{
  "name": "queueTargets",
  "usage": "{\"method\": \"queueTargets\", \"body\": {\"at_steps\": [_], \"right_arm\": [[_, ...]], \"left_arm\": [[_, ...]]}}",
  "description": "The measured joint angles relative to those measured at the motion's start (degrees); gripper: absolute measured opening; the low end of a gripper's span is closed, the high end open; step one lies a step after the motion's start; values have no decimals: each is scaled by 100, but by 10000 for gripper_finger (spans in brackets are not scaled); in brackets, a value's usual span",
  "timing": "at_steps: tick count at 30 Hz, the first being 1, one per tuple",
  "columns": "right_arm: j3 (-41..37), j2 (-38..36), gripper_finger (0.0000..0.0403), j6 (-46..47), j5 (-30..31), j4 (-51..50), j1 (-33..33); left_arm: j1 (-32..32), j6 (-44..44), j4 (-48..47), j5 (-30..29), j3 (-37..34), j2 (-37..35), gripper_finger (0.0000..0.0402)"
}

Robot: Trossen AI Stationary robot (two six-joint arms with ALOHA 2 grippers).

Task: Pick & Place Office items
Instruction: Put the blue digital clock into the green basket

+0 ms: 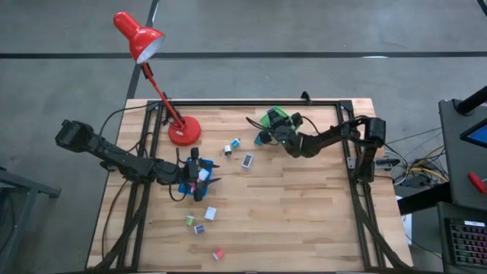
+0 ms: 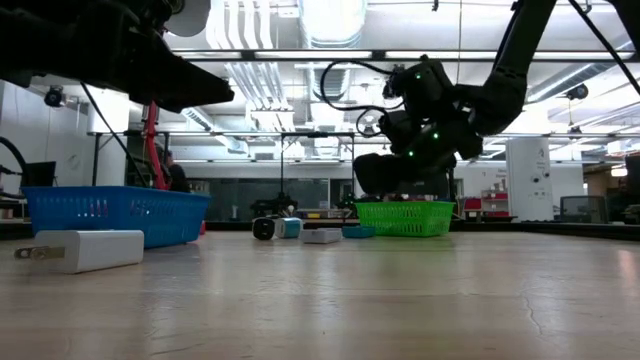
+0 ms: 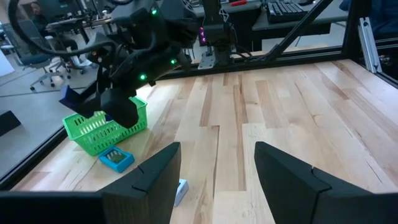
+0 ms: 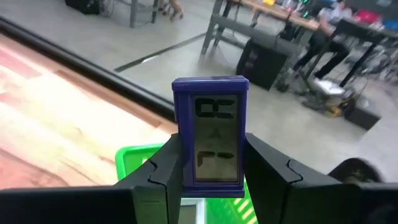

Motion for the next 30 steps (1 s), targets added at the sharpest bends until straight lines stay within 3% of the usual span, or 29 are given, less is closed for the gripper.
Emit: {"method": "queueTargets", "body": {"at_steps": [13,30], "right_arm": [[15,-617,124,720,-1155,-1438,-505],[16,-1412,124,967,-2625,-3064,-952]], "left_arm": [[2,0,19,29,2,0,209],[2,-2,39,66,2,0,209]]}}
